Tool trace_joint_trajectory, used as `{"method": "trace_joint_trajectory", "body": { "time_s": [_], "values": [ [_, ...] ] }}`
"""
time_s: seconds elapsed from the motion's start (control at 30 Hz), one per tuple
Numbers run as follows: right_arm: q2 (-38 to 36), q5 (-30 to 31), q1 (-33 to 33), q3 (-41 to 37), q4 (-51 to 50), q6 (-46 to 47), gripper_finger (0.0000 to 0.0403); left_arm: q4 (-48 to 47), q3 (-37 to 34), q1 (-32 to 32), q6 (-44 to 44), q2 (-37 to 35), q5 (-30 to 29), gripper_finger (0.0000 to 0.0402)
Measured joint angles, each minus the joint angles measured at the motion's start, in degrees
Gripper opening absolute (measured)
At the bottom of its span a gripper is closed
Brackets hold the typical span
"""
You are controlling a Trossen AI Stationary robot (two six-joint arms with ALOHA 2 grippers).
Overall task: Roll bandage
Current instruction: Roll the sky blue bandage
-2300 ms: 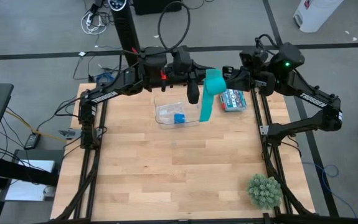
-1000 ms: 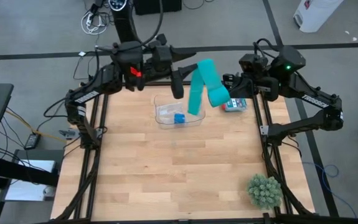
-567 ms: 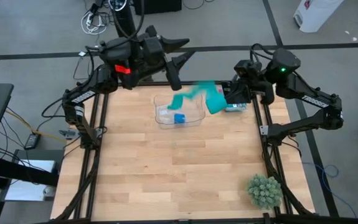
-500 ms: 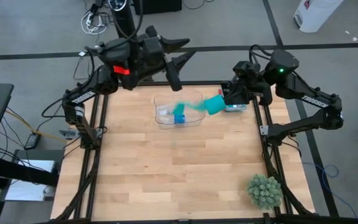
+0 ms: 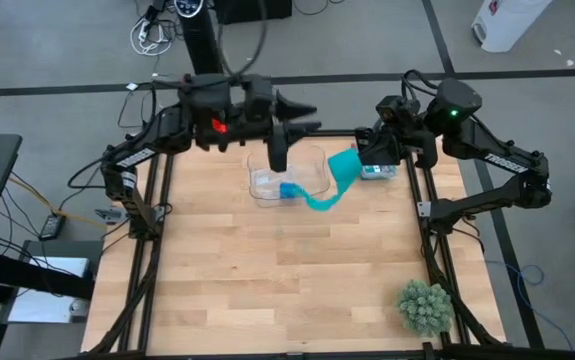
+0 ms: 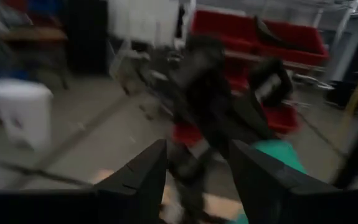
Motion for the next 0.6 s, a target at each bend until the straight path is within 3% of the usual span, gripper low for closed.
{"method": "trace_joint_trajectory", "body": {
  "time_s": [0.13,0.6],
  "values": [
    [0.0,0.0,-0.7,0.0,5.1,2.3,0.0000,-2.9,-0.1,-1.8,-6.1,0.8,3.1,0.0182],
    [0.1,1.8,-3.0,0.0,8.4,2.5,0.0000,-12.4,-0.1,-5.9,-7.6,7.7,4.3,0.0182]
  ]
}}
